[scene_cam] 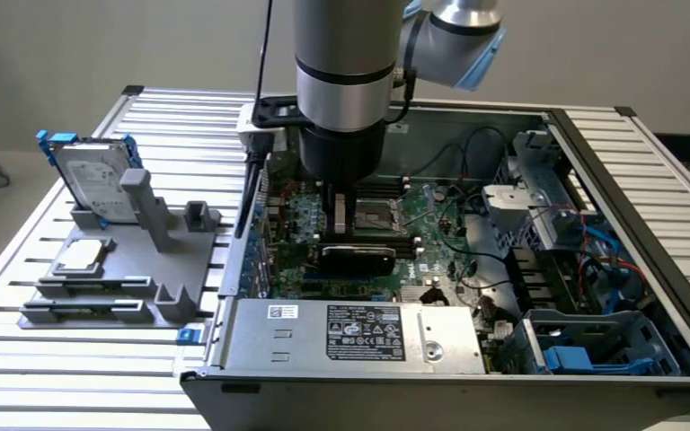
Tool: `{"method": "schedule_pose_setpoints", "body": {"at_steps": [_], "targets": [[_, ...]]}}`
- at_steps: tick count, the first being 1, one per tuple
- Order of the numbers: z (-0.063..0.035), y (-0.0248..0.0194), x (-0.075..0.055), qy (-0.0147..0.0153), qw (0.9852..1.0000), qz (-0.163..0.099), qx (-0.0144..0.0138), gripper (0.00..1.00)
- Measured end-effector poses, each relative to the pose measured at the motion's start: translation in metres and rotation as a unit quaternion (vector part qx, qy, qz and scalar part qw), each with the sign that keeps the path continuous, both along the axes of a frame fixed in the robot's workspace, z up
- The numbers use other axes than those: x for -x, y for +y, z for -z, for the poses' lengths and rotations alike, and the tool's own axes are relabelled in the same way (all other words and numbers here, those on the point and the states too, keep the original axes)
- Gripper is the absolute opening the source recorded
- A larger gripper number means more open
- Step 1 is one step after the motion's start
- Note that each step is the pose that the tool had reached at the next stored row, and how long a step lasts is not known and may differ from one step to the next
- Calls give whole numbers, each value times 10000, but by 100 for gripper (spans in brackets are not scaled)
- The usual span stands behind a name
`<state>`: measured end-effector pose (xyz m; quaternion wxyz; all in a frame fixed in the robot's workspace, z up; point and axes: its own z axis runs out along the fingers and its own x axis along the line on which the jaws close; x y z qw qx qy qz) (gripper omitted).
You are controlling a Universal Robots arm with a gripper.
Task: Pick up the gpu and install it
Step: 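Press down on the gpu until it lock into place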
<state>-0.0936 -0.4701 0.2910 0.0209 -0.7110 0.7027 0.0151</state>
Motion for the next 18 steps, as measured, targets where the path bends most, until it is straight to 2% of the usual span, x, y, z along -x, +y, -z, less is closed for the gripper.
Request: {"method": "schedule_pose_setpoints", "body": {"at_steps": [4,10,18], "targets": [[0,0,1,0,10000,-1,0,11],[36,5,52,-4,10000,-1,-25,11],[91,67,54,5,10000,0,-31,11]]}}
